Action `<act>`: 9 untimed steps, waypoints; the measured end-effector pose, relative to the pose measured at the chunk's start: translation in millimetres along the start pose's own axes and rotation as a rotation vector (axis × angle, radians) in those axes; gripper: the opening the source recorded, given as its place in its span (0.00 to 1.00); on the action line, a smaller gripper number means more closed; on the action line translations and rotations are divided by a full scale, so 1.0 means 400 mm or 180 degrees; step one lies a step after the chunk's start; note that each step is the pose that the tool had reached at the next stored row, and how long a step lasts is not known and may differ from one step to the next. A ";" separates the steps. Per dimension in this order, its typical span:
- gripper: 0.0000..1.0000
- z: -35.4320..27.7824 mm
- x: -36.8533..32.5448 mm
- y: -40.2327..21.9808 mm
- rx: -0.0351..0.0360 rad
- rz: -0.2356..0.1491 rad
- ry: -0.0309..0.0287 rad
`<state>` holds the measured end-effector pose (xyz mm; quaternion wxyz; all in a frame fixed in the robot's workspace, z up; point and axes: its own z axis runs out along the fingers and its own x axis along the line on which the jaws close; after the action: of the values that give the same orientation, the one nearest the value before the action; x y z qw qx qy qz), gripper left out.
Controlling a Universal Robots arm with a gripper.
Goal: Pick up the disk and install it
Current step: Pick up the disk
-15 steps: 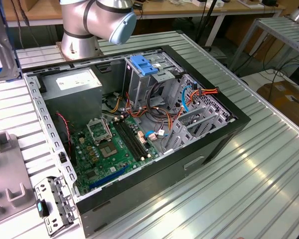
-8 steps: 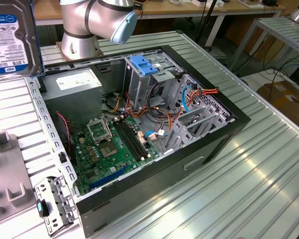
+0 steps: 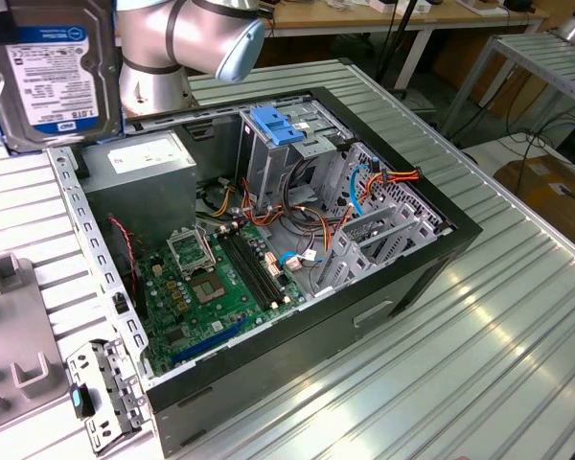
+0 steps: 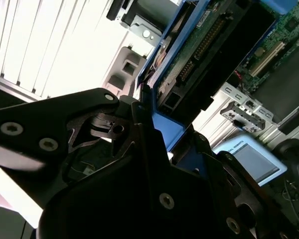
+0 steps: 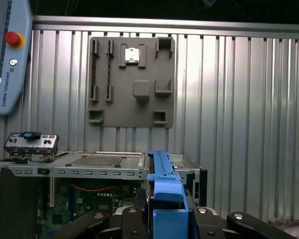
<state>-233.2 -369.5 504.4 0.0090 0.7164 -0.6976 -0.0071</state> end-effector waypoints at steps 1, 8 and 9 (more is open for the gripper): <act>0.37 0.000 0.000 -0.013 -0.0003 0.0000 0.0000; 0.37 -0.002 0.003 -0.099 -0.0021 0.0000 0.0000; 0.37 -0.002 0.003 -0.113 -0.0024 0.0000 -0.0001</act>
<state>-188.1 -369.6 504.3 0.0117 0.7163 -0.6976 -0.0098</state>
